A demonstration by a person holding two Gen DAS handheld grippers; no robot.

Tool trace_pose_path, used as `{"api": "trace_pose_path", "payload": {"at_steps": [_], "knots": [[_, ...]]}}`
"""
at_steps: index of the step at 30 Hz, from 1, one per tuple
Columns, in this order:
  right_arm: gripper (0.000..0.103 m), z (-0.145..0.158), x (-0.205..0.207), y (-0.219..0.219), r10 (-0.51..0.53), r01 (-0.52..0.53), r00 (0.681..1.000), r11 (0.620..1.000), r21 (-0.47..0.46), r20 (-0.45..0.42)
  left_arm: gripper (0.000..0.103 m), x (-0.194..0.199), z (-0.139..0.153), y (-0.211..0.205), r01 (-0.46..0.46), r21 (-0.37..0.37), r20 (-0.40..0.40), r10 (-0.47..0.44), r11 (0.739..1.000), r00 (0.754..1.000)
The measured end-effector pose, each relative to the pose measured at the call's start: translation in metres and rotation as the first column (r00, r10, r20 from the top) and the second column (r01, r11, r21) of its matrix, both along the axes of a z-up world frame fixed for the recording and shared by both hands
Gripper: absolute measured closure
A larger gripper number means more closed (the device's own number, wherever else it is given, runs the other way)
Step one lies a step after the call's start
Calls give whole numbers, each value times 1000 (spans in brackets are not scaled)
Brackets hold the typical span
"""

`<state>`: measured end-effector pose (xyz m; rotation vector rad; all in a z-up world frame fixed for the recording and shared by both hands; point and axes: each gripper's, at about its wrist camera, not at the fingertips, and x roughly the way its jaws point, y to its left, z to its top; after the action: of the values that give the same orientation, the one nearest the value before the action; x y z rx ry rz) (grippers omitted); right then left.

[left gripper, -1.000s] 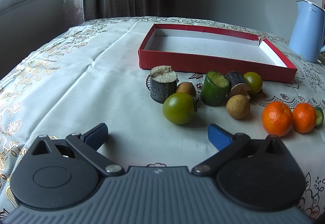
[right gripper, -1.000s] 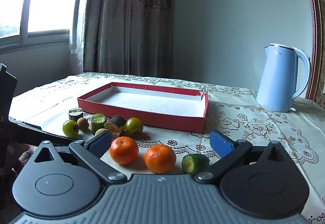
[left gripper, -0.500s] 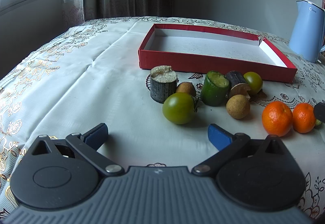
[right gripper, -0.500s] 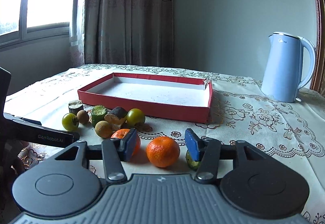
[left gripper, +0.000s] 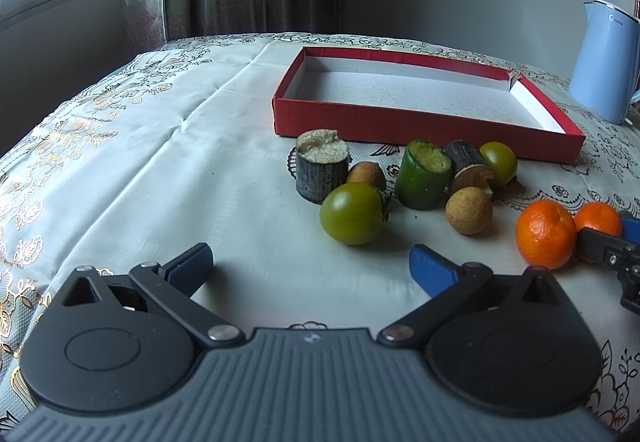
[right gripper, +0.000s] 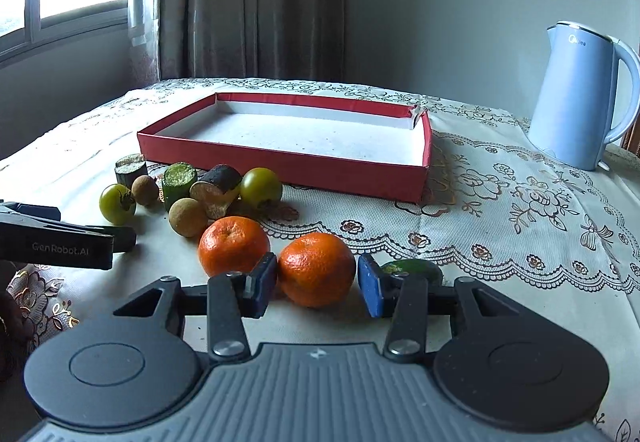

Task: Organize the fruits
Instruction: 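Carry the orange into the red tray and open the right gripper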

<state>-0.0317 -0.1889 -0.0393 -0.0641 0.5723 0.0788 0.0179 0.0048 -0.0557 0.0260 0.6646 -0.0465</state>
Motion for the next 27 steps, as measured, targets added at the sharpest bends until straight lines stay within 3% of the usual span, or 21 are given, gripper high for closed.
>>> {"api": "trace_pose_path", "payload": {"at_steps": [6,10,14,19,22,27], "knots": [[62,3,-4,-1,5,-5,1000,1000,27,7,0,0,0,0,0,0,0,0,1000,1000],[62,30,-10,-6,-5,1,995,999,42,99,0,0,0,0,0,0,0,0,1000,1000],[62,57,14,-17,-24,12,987,997,77,157,0,0,0,0,0,0,0,0,1000,1000],[62,60,79,-28,-59,45,992,992,116,116,0,0,0,0,0,0,0,0,1000,1000],[62,46,120,-37,-94,85,994,986,147,54,0,0,0,0,0,0,0,0,1000,1000],[61,21,153,-42,-141,142,990,984,108,-17,0,0,0,0,0,0,0,0,1000,1000]]}}
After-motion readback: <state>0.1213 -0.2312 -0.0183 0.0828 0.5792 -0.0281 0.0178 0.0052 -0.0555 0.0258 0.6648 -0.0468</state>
